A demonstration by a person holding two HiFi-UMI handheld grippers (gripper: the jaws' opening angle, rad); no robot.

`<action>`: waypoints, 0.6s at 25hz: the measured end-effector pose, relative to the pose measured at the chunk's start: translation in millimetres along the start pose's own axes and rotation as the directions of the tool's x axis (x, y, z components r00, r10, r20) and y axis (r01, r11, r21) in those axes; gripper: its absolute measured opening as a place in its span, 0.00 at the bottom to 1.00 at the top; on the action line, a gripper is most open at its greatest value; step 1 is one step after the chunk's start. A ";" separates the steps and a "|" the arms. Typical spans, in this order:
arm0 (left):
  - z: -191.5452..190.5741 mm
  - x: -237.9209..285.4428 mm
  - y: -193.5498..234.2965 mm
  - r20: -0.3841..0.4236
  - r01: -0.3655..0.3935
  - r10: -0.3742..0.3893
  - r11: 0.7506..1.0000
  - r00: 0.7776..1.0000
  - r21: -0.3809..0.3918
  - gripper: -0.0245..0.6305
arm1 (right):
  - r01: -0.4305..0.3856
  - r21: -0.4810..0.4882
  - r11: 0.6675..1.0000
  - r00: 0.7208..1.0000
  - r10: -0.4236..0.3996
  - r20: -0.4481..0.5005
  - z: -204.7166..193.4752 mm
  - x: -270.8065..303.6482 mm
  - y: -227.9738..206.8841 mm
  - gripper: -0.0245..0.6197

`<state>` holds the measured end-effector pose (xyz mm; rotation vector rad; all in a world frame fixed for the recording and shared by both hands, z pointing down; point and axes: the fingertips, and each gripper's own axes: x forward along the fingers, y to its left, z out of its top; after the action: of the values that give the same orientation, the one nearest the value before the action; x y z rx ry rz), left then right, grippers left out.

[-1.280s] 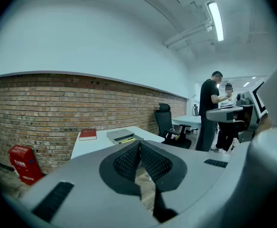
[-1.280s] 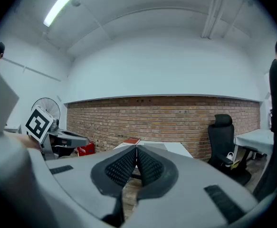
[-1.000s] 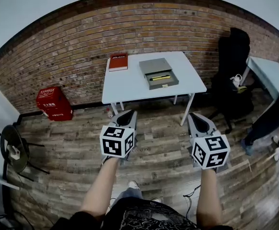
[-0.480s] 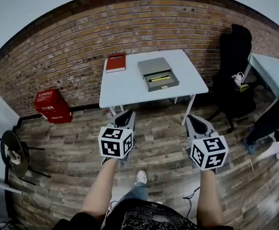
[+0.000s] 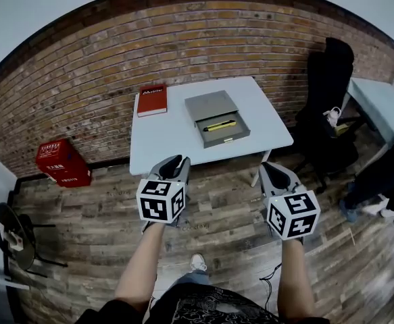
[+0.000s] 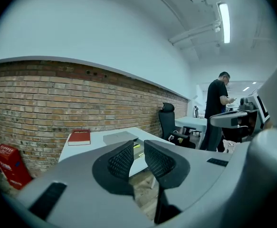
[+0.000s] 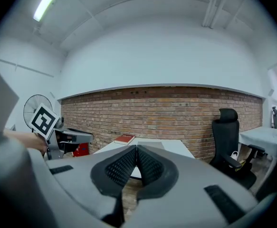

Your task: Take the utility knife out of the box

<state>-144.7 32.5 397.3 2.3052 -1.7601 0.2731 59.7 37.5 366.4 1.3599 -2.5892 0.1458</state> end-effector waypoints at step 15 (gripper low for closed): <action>34.2 88.4 87.2 -0.008 0.068 -0.068 0.998 0.998 0.010 0.30 | 0.056 -0.001 0.998 0.998 -0.056 0.000 47.3 112.9 -4.9 0.07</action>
<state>-205.3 -81.1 395.5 2.3629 -1.6761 0.2798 -5.1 -64.5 346.6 1.4300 -2.5477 0.1360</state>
